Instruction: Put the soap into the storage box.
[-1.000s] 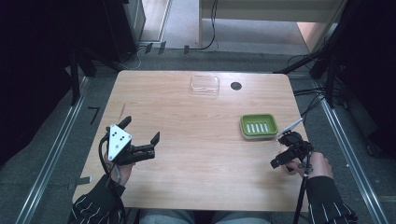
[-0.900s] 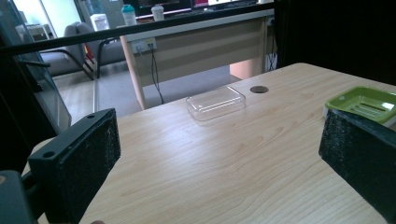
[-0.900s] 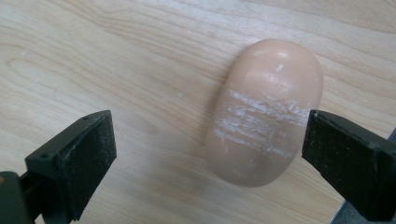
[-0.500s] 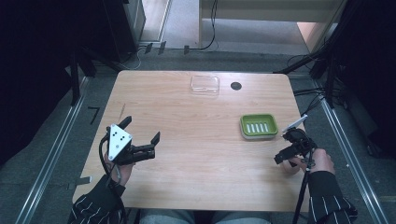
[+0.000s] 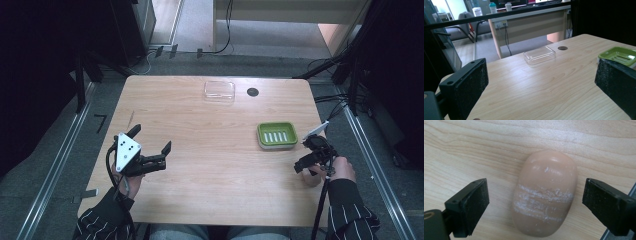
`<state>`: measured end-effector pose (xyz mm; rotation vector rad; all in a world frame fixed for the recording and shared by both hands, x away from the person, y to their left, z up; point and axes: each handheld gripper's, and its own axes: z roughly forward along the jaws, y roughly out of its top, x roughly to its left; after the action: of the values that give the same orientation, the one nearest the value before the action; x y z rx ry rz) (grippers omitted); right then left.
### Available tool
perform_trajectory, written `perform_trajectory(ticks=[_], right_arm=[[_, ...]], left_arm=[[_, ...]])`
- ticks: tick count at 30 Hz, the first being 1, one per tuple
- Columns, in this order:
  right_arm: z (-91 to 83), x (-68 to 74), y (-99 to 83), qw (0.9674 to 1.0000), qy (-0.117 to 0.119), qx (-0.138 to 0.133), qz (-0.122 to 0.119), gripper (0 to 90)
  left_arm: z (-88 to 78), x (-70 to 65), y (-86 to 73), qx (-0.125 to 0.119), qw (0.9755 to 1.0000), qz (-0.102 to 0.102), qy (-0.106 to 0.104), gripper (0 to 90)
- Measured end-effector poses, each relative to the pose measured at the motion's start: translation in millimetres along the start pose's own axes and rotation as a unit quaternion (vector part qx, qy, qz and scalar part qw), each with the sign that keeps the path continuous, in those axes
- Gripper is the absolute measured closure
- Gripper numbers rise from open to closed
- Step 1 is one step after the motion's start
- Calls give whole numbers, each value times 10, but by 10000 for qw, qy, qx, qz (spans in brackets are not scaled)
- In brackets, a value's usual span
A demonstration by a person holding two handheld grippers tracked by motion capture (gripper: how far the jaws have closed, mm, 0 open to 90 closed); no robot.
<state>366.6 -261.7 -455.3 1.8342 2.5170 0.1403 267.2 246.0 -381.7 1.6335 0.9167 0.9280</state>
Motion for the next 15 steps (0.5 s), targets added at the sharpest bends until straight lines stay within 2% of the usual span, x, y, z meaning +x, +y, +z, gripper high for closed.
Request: perform_trajectory(ticks=[15], right_arm=[[92, -50, 40, 9997, -86, 96, 218, 155]], left_arm=[[1, -2, 0, 9, 10000, 6, 1, 0]])
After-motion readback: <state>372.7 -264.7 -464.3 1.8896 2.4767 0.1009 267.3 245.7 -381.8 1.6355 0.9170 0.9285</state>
